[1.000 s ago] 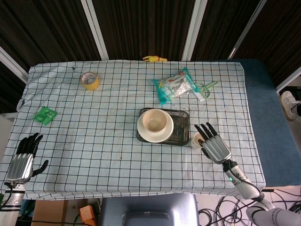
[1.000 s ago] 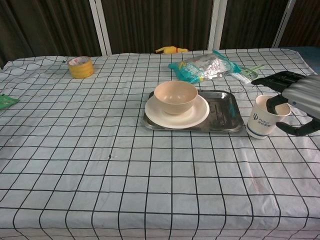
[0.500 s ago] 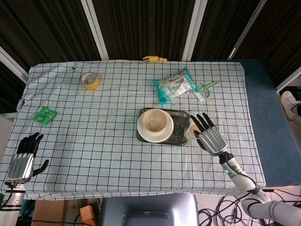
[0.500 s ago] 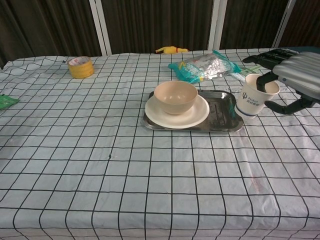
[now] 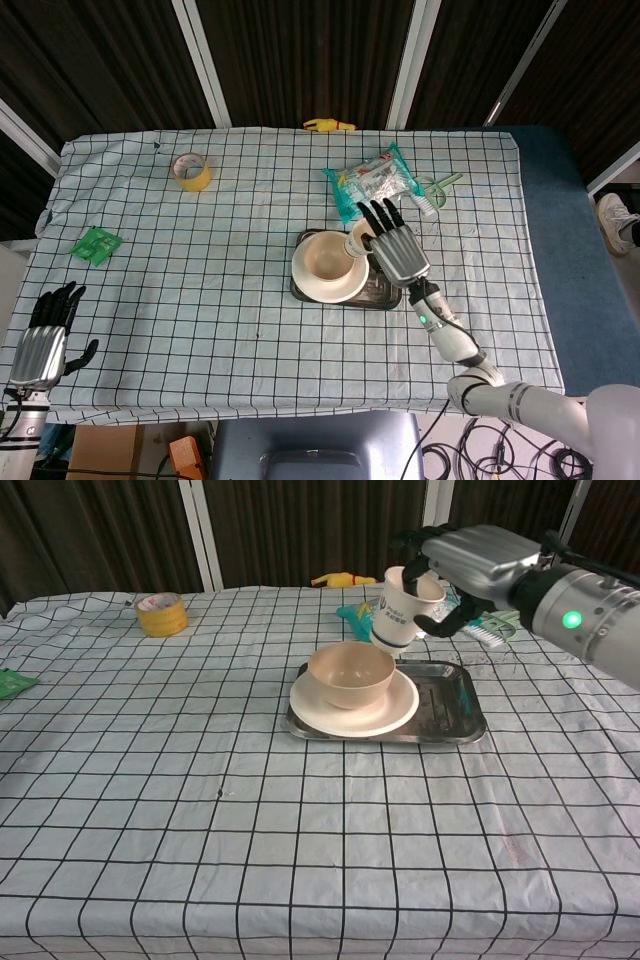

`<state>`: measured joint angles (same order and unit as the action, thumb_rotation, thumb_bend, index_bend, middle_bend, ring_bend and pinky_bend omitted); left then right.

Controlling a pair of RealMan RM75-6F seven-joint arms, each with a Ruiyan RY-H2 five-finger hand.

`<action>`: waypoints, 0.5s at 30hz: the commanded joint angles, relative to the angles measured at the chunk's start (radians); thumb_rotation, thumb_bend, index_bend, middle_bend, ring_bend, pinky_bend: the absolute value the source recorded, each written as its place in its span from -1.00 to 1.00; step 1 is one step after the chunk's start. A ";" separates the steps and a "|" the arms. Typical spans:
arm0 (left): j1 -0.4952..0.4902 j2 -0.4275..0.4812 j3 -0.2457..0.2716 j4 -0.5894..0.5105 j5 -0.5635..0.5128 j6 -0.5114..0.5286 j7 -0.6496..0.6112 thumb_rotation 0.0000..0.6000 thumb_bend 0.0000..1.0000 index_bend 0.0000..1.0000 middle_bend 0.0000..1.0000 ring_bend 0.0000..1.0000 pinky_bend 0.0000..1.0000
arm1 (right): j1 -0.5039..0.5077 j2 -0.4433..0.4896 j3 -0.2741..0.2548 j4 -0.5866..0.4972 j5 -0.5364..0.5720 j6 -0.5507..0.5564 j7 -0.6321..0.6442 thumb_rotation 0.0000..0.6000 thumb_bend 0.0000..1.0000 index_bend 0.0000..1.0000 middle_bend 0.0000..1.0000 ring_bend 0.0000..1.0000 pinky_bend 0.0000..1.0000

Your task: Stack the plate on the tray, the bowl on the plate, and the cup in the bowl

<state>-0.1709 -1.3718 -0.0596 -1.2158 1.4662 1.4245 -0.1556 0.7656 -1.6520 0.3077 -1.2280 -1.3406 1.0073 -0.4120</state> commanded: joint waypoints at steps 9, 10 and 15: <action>0.004 0.004 -0.002 0.009 0.002 0.005 -0.023 1.00 -0.33 -1.00 -1.00 -1.00 -1.00 | 0.083 -0.108 0.011 0.076 0.080 -0.042 -0.058 1.00 -0.18 0.31 -0.92 -1.00 -1.00; 0.004 0.004 -0.002 0.010 0.002 0.005 -0.026 1.00 -0.34 -1.00 -1.00 -1.00 -1.00 | 0.085 -0.109 0.008 0.076 0.082 -0.041 -0.061 1.00 -0.18 0.31 -0.92 -1.00 -1.00; 0.005 0.002 0.000 0.014 0.004 0.002 -0.033 1.00 -0.34 -1.00 -1.00 -1.00 -1.00 | 0.097 -0.123 -0.005 0.089 0.100 -0.049 -0.085 1.00 -0.18 0.31 -0.92 -1.00 -1.00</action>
<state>-0.1663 -1.3697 -0.0596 -1.2021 1.4698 1.4263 -0.1886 0.8598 -1.7720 0.3054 -1.1418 -1.2431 0.9611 -0.4935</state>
